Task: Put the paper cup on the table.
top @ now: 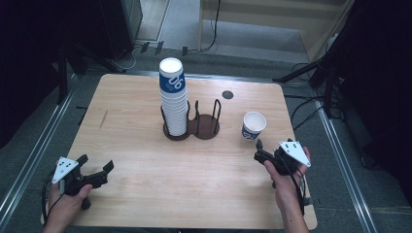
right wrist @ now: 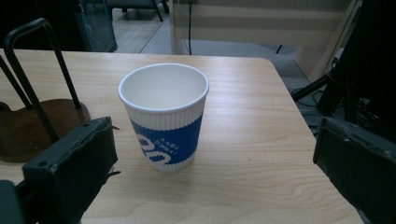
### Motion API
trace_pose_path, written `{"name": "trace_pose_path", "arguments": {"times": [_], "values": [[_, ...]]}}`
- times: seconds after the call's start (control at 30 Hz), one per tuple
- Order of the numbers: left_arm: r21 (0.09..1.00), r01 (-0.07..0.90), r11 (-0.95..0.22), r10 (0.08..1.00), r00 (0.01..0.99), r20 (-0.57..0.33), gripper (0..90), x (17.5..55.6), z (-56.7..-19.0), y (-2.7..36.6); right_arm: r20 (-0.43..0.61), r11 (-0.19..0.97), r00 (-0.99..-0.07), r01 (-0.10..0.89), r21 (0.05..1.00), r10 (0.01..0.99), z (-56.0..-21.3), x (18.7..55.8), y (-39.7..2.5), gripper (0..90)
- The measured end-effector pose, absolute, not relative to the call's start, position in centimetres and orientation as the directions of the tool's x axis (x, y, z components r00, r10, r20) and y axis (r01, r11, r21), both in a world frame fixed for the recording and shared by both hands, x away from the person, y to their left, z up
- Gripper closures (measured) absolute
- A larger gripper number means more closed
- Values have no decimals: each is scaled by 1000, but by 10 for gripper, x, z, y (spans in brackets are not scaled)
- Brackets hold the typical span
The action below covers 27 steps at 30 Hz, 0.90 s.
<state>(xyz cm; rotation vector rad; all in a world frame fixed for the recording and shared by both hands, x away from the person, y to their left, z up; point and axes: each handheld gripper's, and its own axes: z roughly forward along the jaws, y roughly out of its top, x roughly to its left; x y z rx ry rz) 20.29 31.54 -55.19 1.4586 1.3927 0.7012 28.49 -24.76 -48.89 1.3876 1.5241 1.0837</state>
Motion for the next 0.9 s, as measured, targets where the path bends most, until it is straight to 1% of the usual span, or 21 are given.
{"name": "trace_pose_path", "arguments": {"times": [0.67,0.9], "values": [[907,404,120,962,178,-207,0,203,-552,315,-16,41,-80,320,947,997,-501,251,-276,0],[905,406,124,962,175,-210,0,203,-552,316,-18,57,-109,359,932,994,-508,240,-289,0]]}}
